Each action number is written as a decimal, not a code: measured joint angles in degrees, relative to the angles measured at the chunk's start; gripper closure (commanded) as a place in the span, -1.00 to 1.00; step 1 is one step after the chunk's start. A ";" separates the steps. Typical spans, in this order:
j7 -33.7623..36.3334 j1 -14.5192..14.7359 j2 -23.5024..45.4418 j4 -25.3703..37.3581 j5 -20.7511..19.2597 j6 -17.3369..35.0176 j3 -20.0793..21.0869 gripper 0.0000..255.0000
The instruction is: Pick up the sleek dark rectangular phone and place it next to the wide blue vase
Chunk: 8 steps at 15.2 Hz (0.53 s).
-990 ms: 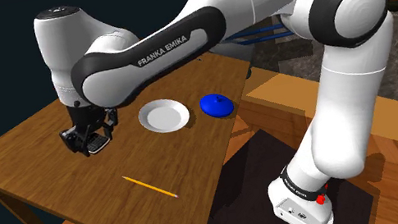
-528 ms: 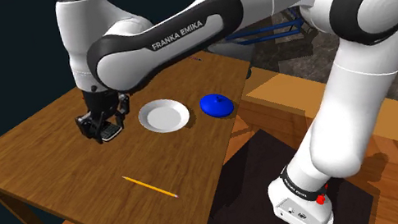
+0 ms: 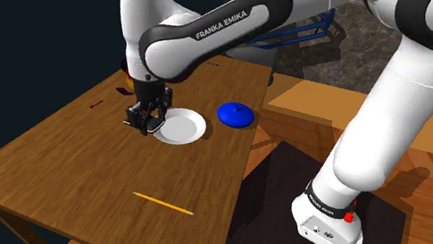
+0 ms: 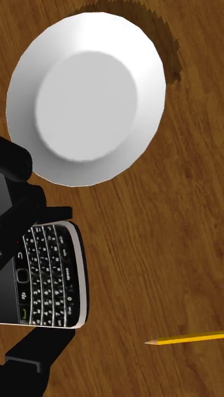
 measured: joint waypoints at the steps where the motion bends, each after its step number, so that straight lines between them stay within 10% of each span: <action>1: -1.75 -0.68 -1.47 -1.83 0.79 0.52 -0.63 1.00; 8: -13.20 -4.86 -8.62 -9.53 3.90 1.32 -6.04 1.00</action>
